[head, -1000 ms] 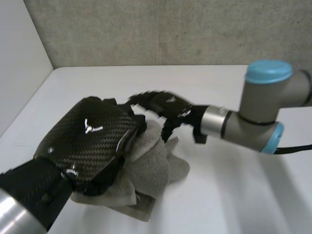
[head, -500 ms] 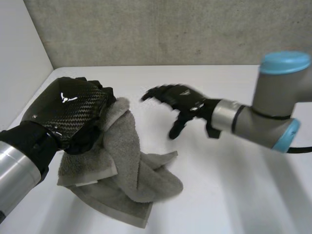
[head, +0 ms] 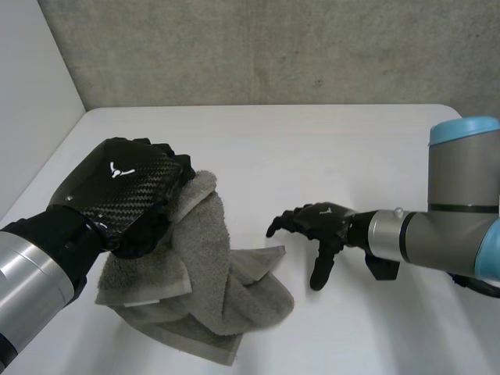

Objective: Fold the towel.

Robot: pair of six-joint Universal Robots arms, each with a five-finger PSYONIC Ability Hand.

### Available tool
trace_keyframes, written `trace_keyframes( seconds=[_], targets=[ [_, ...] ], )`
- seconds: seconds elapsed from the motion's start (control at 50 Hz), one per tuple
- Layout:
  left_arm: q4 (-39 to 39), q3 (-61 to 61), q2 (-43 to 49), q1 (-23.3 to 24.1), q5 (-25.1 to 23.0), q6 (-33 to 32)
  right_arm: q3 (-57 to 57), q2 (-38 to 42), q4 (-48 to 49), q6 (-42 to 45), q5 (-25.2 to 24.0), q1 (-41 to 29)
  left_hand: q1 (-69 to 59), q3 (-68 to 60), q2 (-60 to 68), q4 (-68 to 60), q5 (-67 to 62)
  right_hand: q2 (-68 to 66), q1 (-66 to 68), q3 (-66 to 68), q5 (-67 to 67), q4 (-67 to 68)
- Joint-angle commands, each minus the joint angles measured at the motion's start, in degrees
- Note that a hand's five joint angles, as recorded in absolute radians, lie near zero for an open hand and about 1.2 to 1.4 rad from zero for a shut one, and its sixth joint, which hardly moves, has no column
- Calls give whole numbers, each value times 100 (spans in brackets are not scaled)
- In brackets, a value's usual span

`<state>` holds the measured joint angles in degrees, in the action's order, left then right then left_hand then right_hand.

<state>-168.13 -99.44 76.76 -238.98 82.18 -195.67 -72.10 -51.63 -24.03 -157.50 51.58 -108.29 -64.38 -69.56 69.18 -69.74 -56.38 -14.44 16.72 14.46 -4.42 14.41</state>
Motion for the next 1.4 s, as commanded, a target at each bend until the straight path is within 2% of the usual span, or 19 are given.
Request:
trace_keyframes(
  seconds=[0.02, 0.26, 0.54, 0.56, 0.58, 0.6, 0.62, 0.64, 0.82, 0.86, 0.94, 1.04, 1.08, 1.16, 1.22, 1.26, 1.28, 1.32, 1.4],
  targets=[
    [0, 21, 6, -8, 0, 11, -497, -5, 679, -139, 1, -78, -1562, -1044, 1082, -1026, -1362, -489, 261, 487, -491, 492],
    [0, -23, 6, -8, 9, 20, -858, 4, 2288, -1326, 19, -535, -1562, -1044, 1082, -1026, -1362, -1263, 1035, 1261, -1265, 1266],
    [-9, -32, 6, -52, 9, 29, -920, 154, 2834, -1476, 160, -1019, -1562, -1044, 1082, -1026, -1362, -1634, 1406, 1632, -1636, 1636],
    [-9, -32, 6, -52, 9, 29, -920, 171, 2921, -1476, 212, -1054, -1562, -1044, 1082, -1026, -1362, -2400, 2172, 2398, -2402, 2402],
    [-26, -32, -3, -87, 9, 29, -911, 189, 3026, -1476, 273, -1072, -1562, -1044, 1082, -1026, -1362, -3923, 3695, 3921, -3925, 3925],
    [-61, -32, 6, -131, 9, 38, -911, 189, 3027, -1476, 274, -1072, -1562, -1044, 1082, -1026, -1362, -3938, 3710, 3936, -3940, 3941],
    [-62, -32, 6, -131, 9, 38, -903, 198, 3167, -1485, 361, -1081, -1562, -1044, 1082, -1026, -1362, -5587, 5359, 5585, -5589, 5589],
    [-105, -32, 6, -174, 9, 46, -868, 206, 3307, -1485, 484, -1081, -1562, -1044, 1082, -1026, -1362, -6546, 6319, 6545, -6549, 6549],
    [-920, 257, 32, -631, -26, 231, -296, -48, 3792, -1819, 1522, -966, -1562, -1044, 1082, -1026, -1362, -6556, 6328, 6554, -6558, 6559],
    [-1175, 432, 84, -702, -61, 248, 89, -407, 4063, -1836, 1916, -705, -1562, -1044, 1082, -1026, -1362, -6556, 6328, 6554, -6558, 6559],
    [-1905, 1309, 785, -851, -219, 240, 363, -848, 4495, -1854, 2251, -395, -1562, -1044, 1082, -1026, -1362, -6556, 6328, 6554, -6558, 6559],
    [-2284, 2417, 1445, -983, -307, 257, 390, -1927, 5714, -1881, 2874, -18, -1562, -1044, 1082, -1026, -1362, -6556, 6328, 6554, -6558, 6559],
    [-2294, 2675, 1640, -975, -316, 249, 355, -2121, 5847, -1889, 2919, 52, -1562, -1044, 1082, -1026, -1362, -6556, 6328, 6554, -6558, 6559],
    [-2241, 3035, 2228, -949, -308, 310, 170, -2298, 5673, -1880, 2858, 106, -1562, -1044, 1082, -1026, -1362, -6556, 6328, 6554, -6558, 6559],
    [-2101, 2704, 2448, -887, -316, 389, -111, -2342, 5233, -1819, 2550, 97, -1562, -1044, 1082, -1026, -1362, -6556, 6328, 6554, -6558, 6559],
    [-2074, 2379, 2536, -869, -342, 415, -339, -2281, 4534, -1801, 2122, 80, -1562, -1044, 1082, -1026, -1362, -6556, 6328, 6554, -6558, 6559],
    [-2074, 2028, 2650, -852, -377, 416, -340, -2281, 4530, -1801, 2120, 80, -1562, -1044, 1082, -1026, -1362, -6556, 6328, 6554, -6558, 6559],
    [-2074, 1703, 2790, -817, -439, 407, -436, -2106, 3612, -1697, 1822, 88, -1562, -1044, 1082, -1026, -1362, -6556, 6328, 6554, -6558, 6559],
    [-2083, 1128, 3135, -685, -589, 372, -533, -1729, 2811, -1434, 1707, 141, -1346, -827, 865, -810, -1145, -6556, 6328, 6554, -6558, 6559]
  ],
)
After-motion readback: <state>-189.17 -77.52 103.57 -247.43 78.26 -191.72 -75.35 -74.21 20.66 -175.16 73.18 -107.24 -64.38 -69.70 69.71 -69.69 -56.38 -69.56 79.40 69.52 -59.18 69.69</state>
